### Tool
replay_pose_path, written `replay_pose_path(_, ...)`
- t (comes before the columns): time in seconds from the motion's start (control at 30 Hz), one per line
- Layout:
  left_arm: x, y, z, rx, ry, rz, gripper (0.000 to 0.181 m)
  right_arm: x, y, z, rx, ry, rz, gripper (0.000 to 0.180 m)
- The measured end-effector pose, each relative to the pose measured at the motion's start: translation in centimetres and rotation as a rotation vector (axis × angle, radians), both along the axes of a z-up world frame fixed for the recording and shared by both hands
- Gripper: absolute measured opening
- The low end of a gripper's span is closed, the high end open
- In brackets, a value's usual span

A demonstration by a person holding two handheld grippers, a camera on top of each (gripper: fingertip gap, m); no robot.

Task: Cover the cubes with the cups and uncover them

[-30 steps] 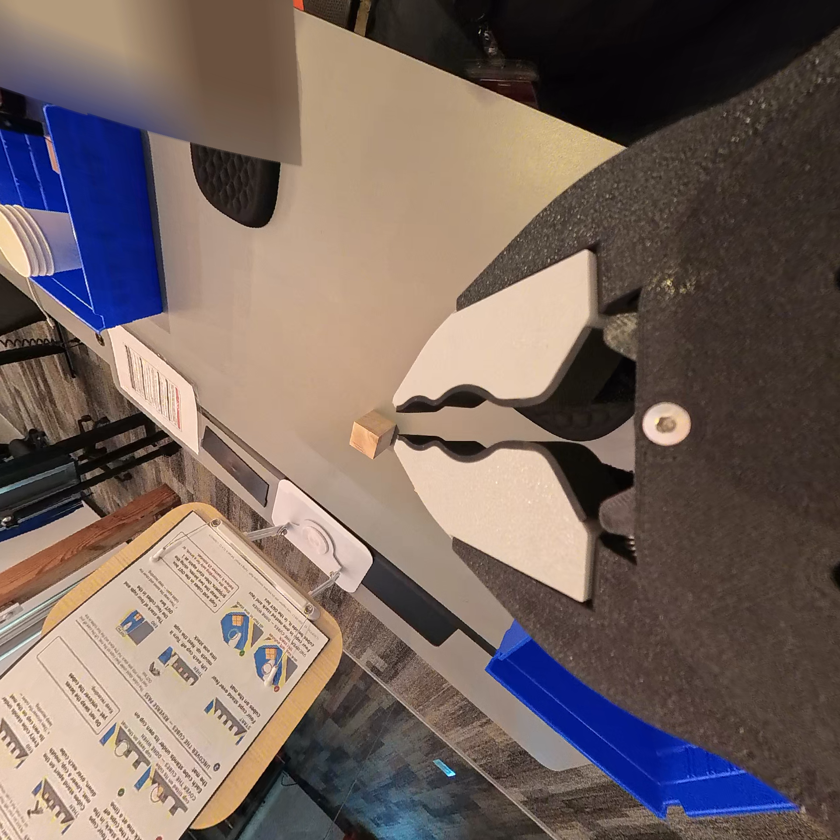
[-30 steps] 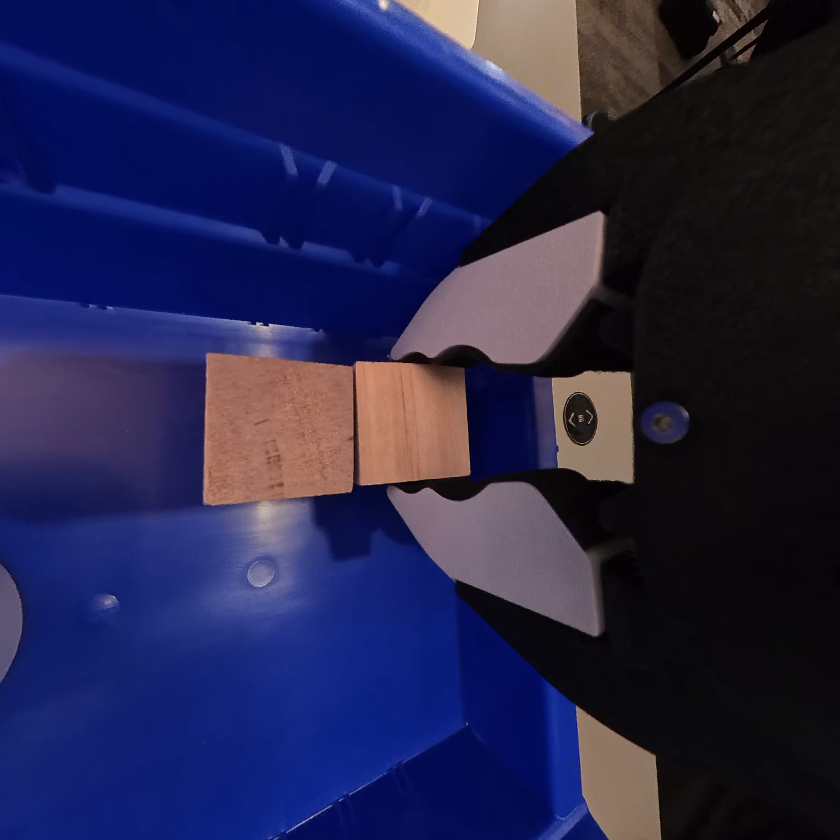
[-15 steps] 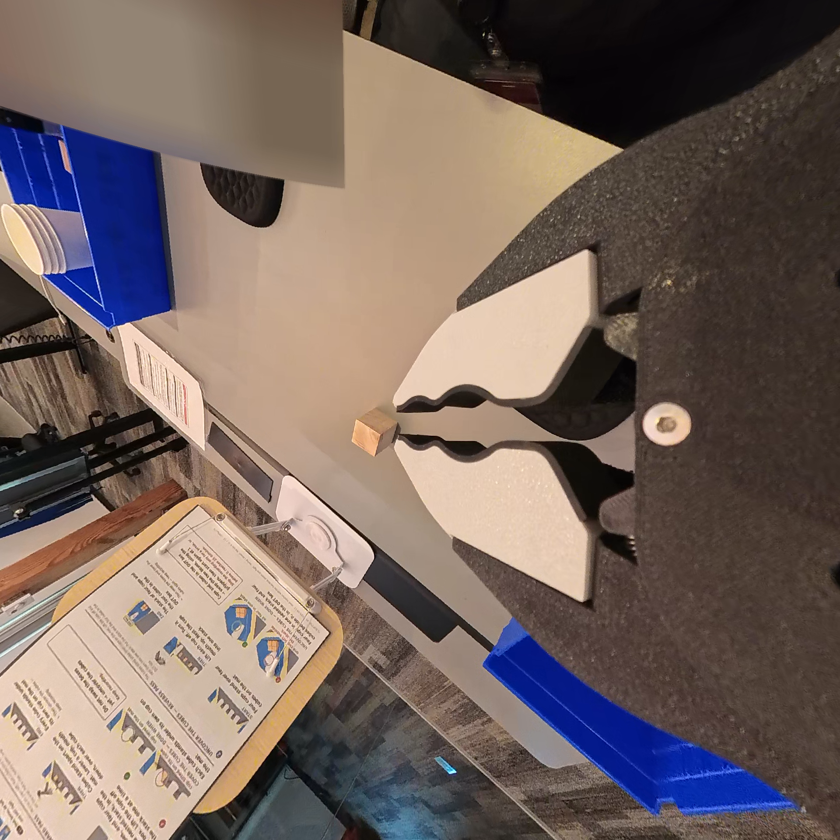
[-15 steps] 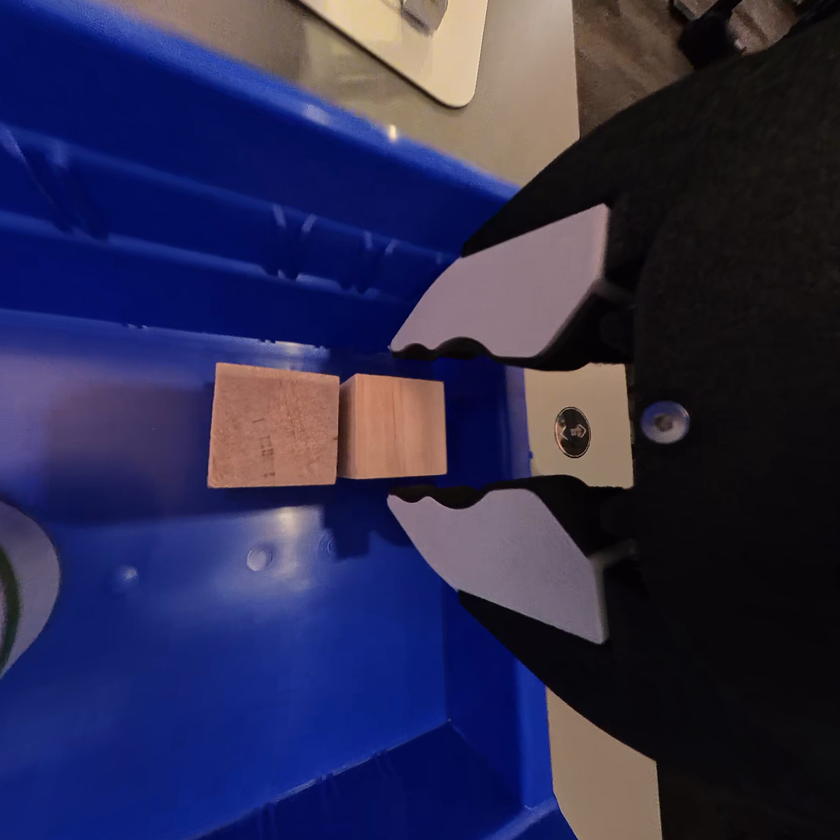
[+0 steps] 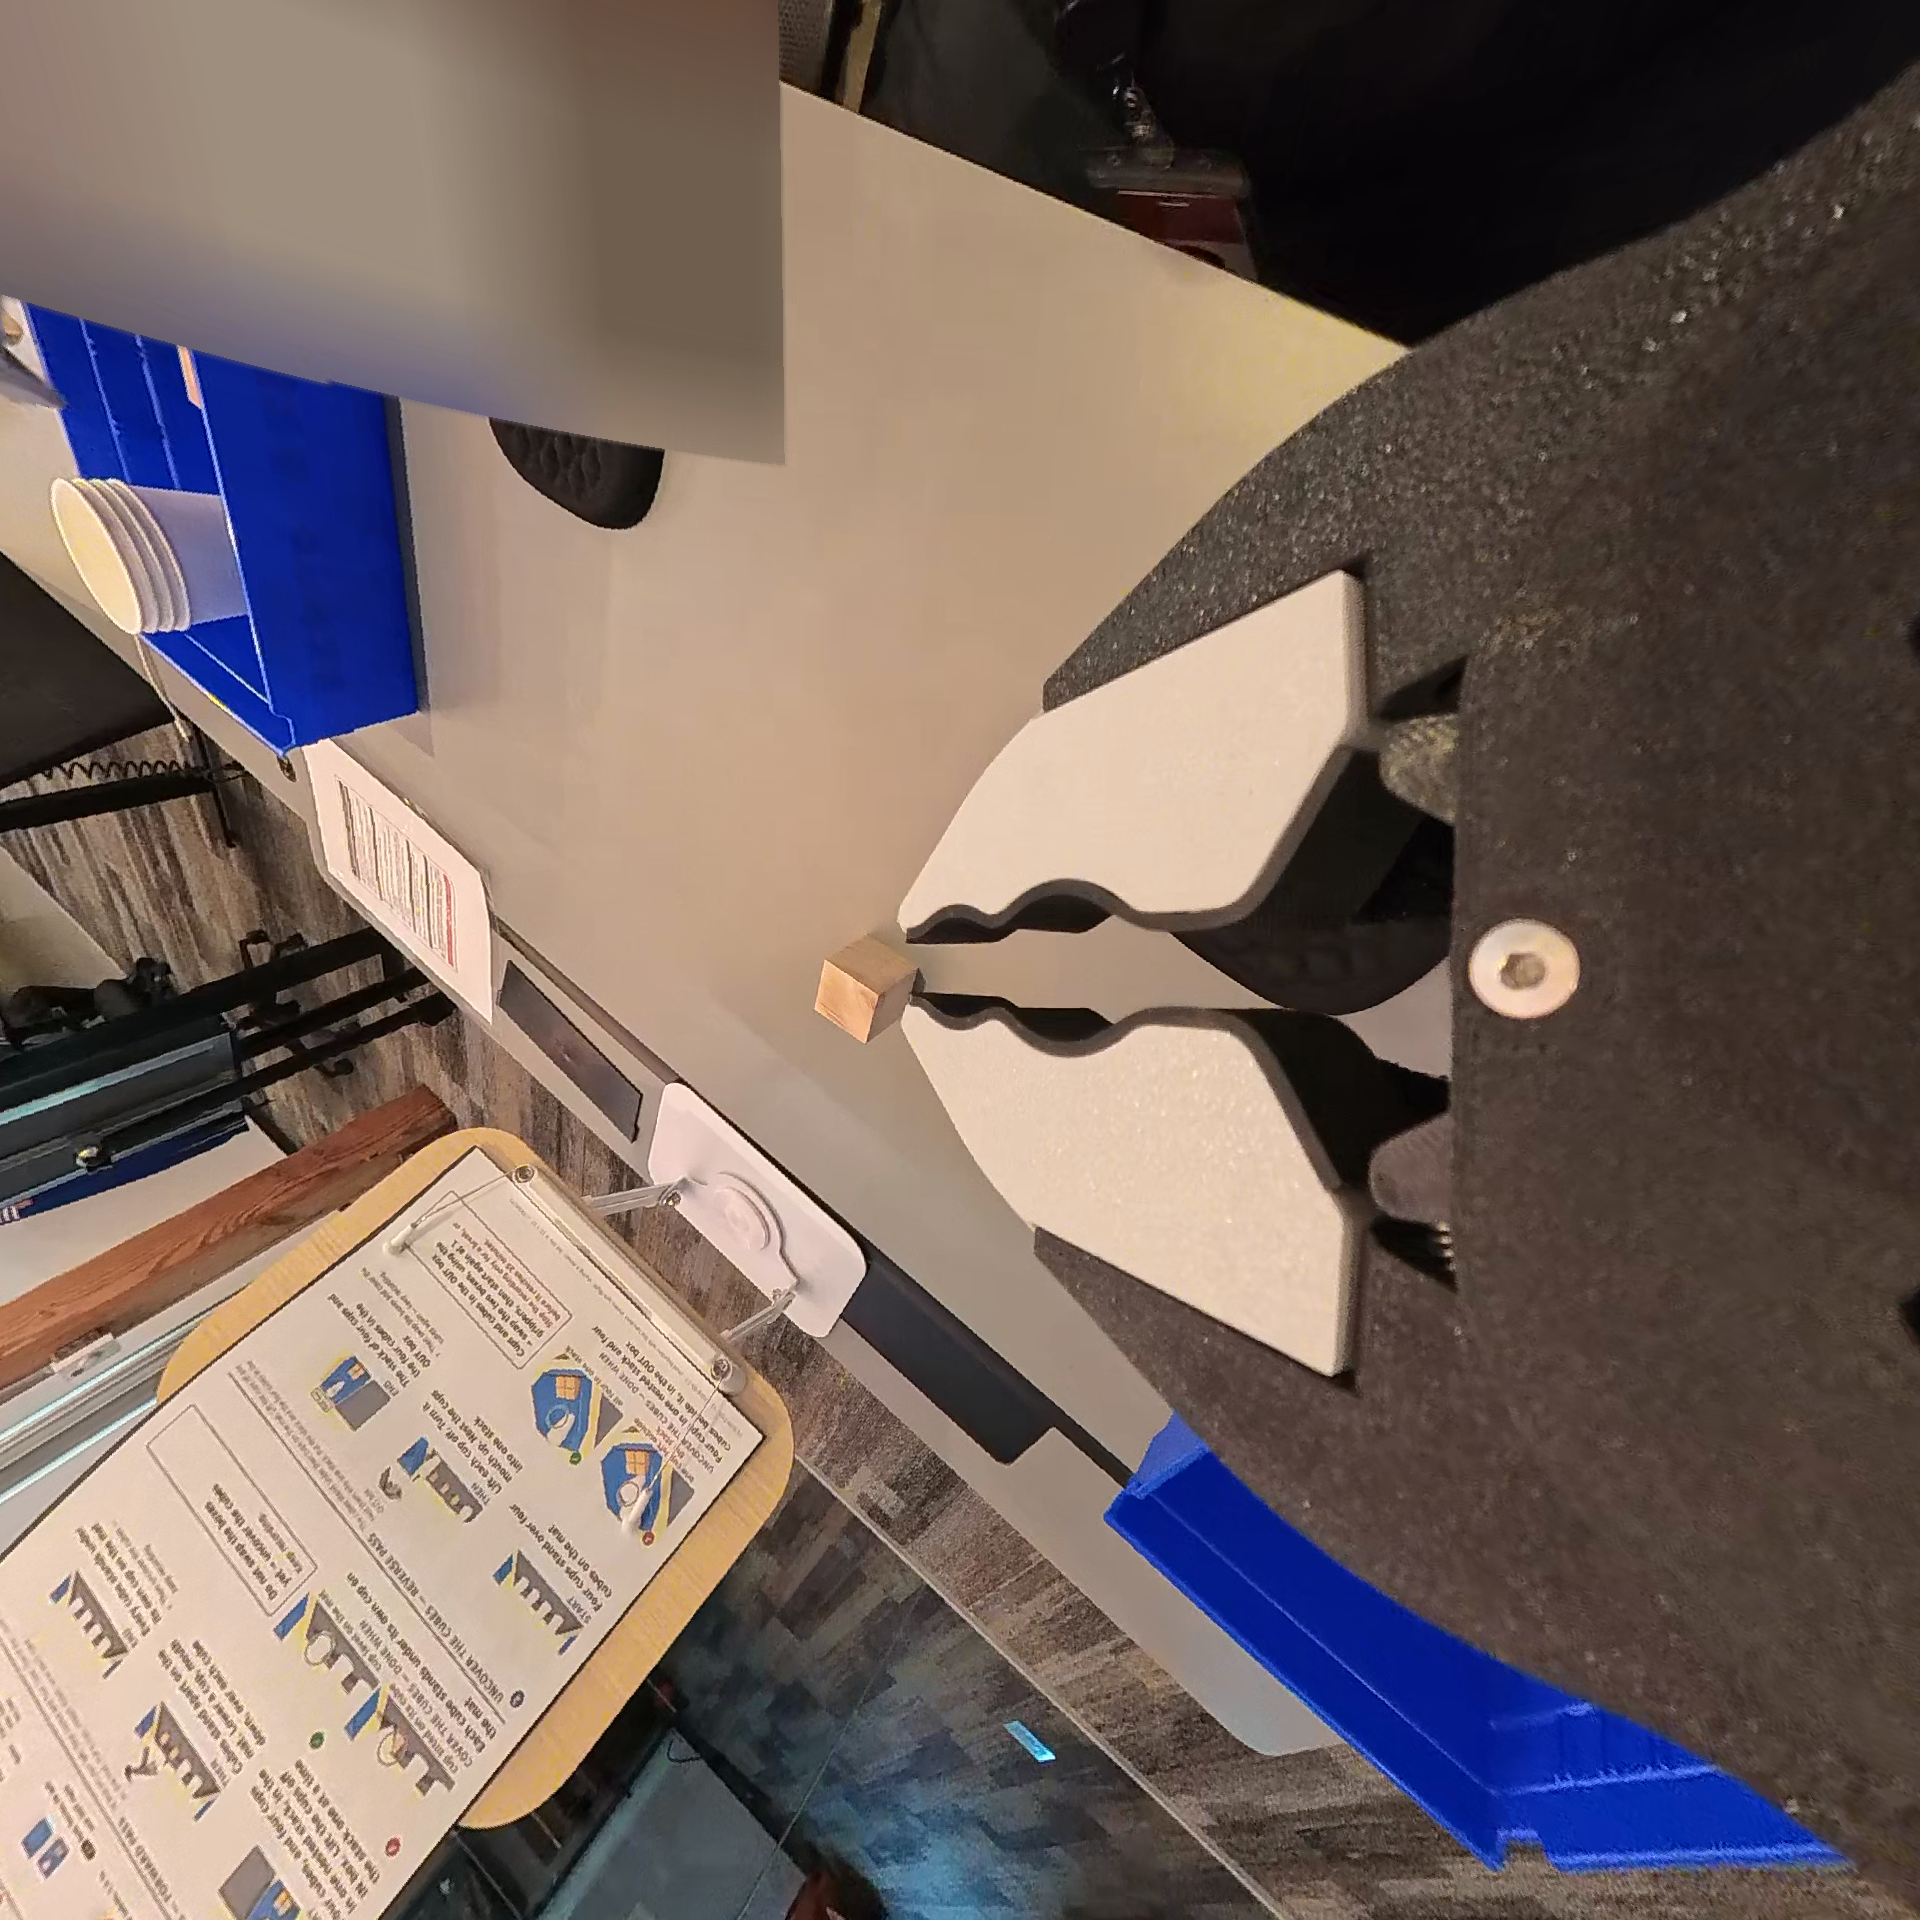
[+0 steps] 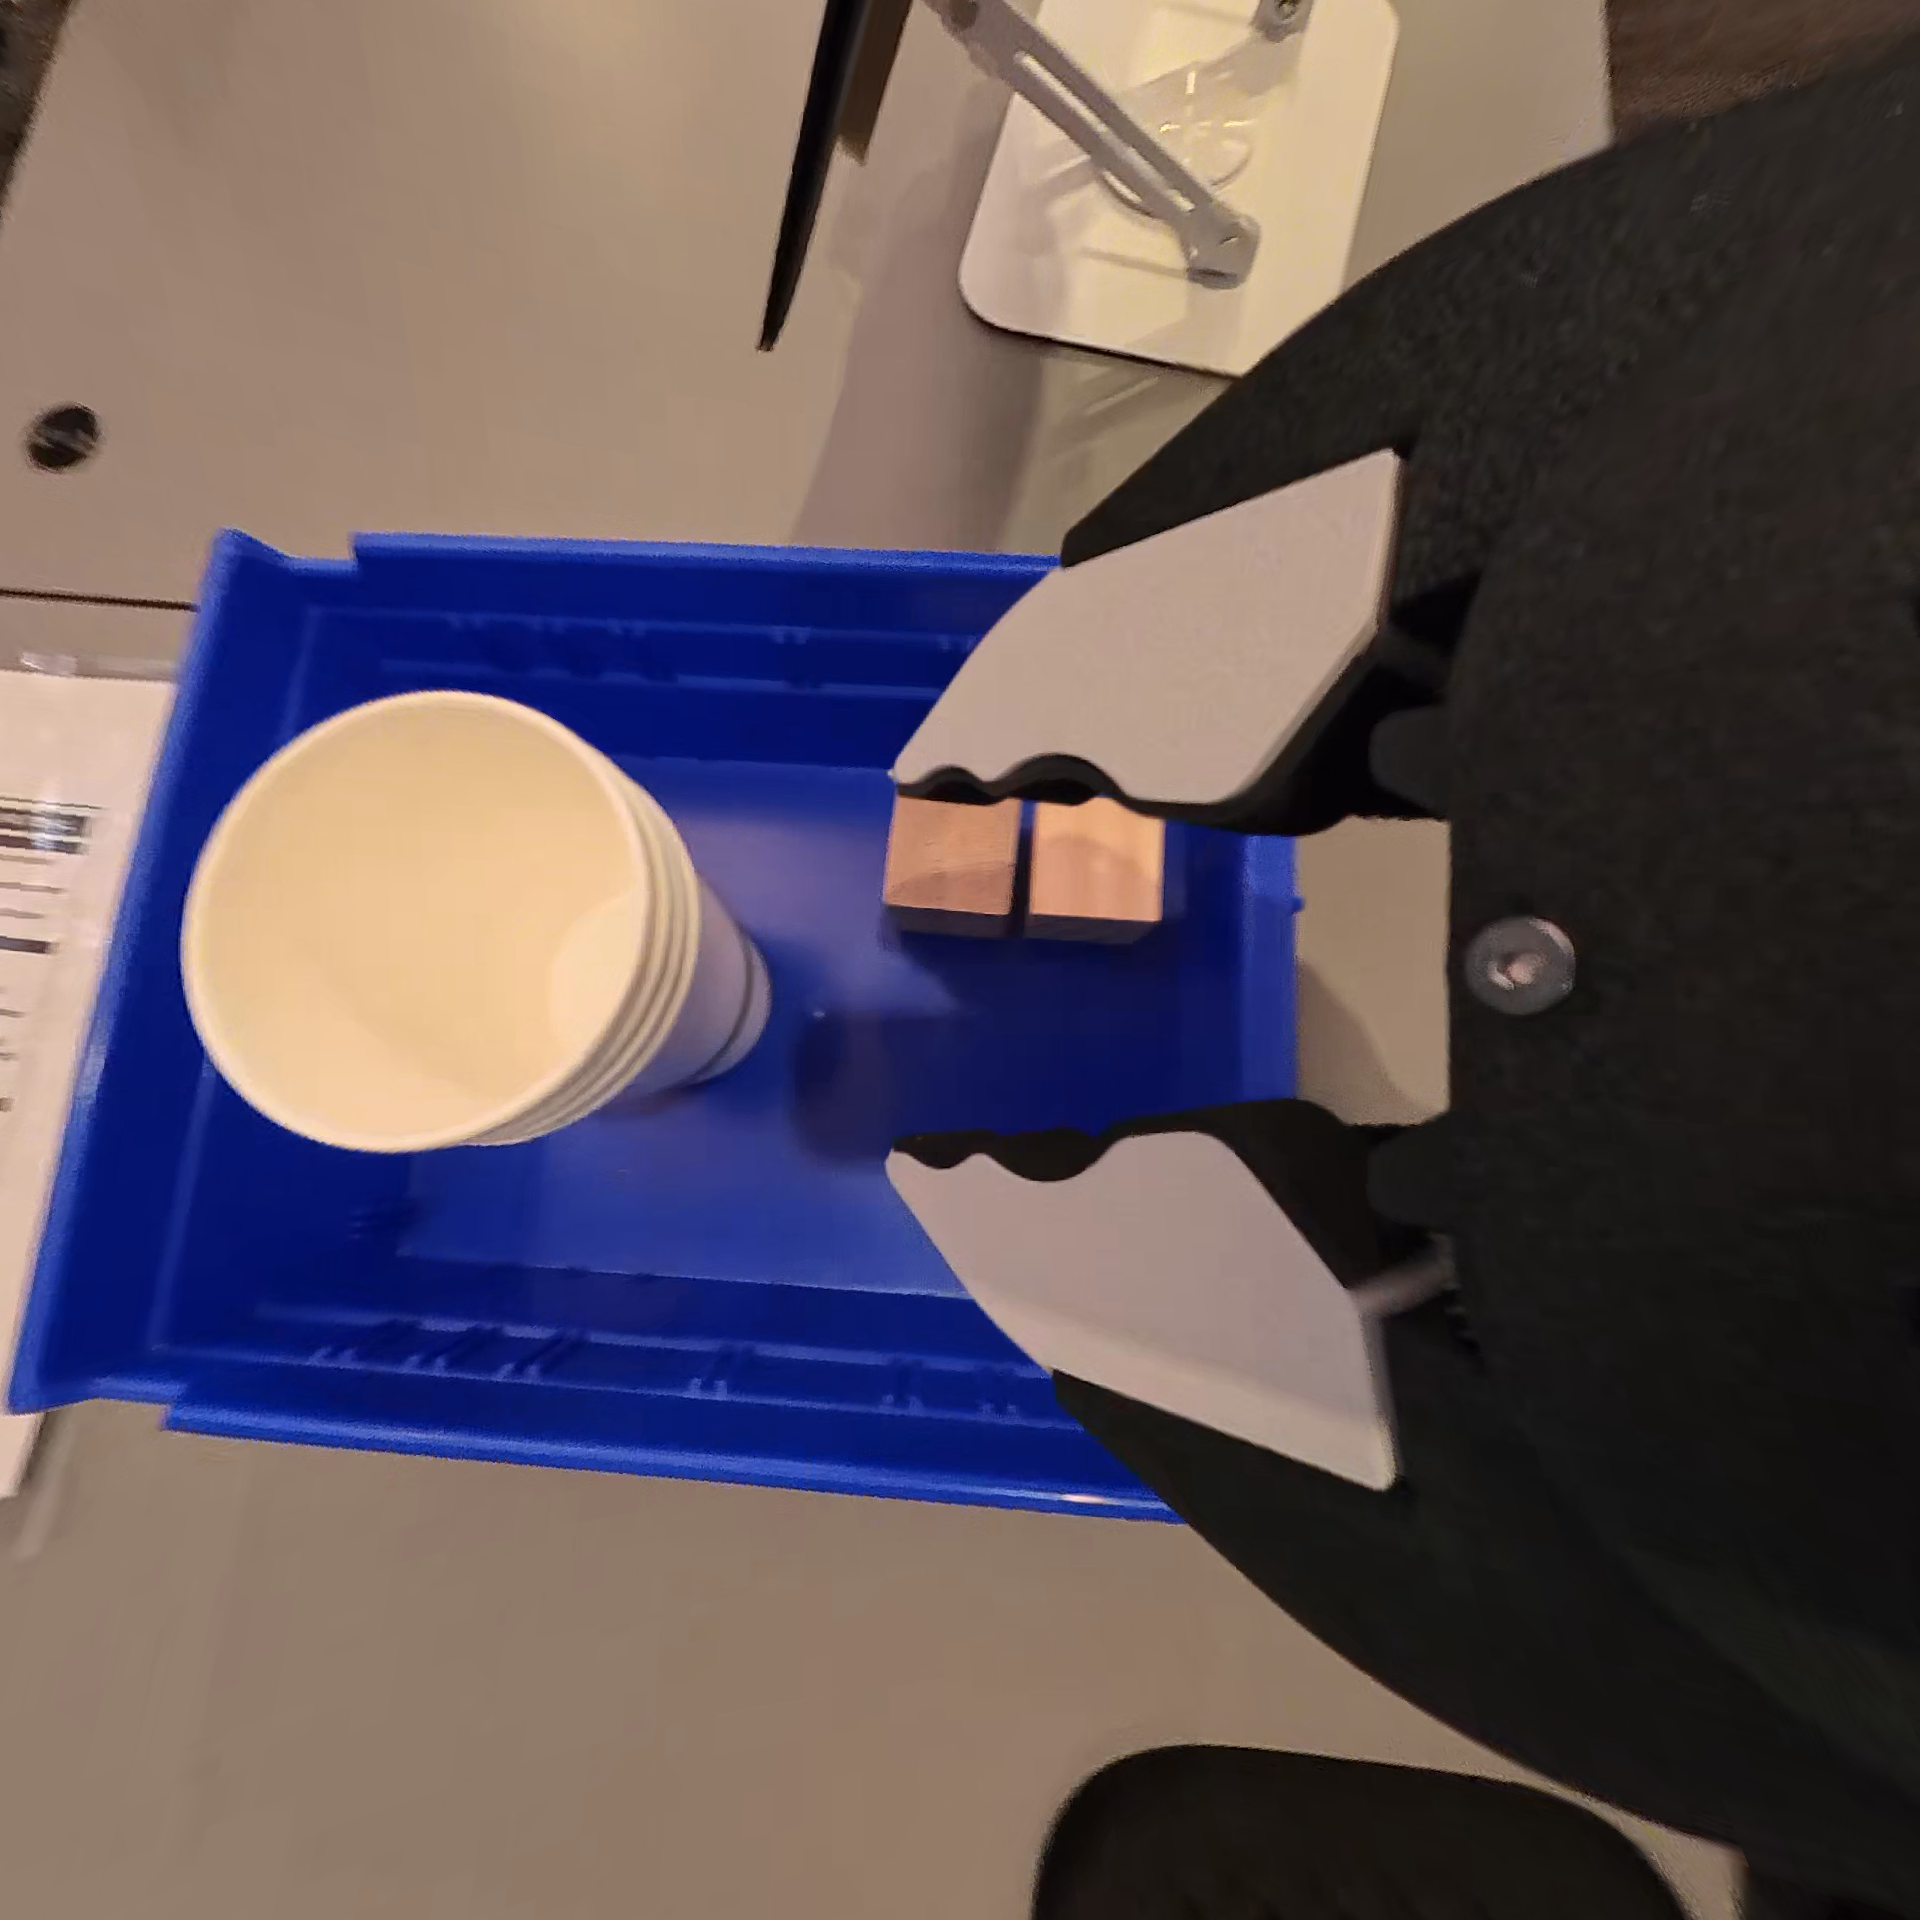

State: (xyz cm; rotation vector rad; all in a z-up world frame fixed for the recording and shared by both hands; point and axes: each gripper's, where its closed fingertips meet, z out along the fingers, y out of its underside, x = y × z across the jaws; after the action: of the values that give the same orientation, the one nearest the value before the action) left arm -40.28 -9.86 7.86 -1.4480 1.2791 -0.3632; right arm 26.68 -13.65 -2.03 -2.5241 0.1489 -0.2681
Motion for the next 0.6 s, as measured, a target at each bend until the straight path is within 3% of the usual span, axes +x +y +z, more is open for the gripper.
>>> replay_pose_path(0.3,-0.7,-0.3,0.5,0.012,0.002,0.01,0.008,0.8,3.2,-3.5,0.187,-0.045,-0.039,0.066)
replay_pose_path(0.47,-0.7,-0.4,0.6,0.016,-0.005,0.011,0.008,1.7,4.9,-4.9,0.212,-0.012,-0.084,0.082)
replay_pose_path(0.6,-0.7,-0.4,0.5,0.016,0.002,0.014,0.008,1.9,5.9,-6.4,0.224,0.057,-0.097,0.082)
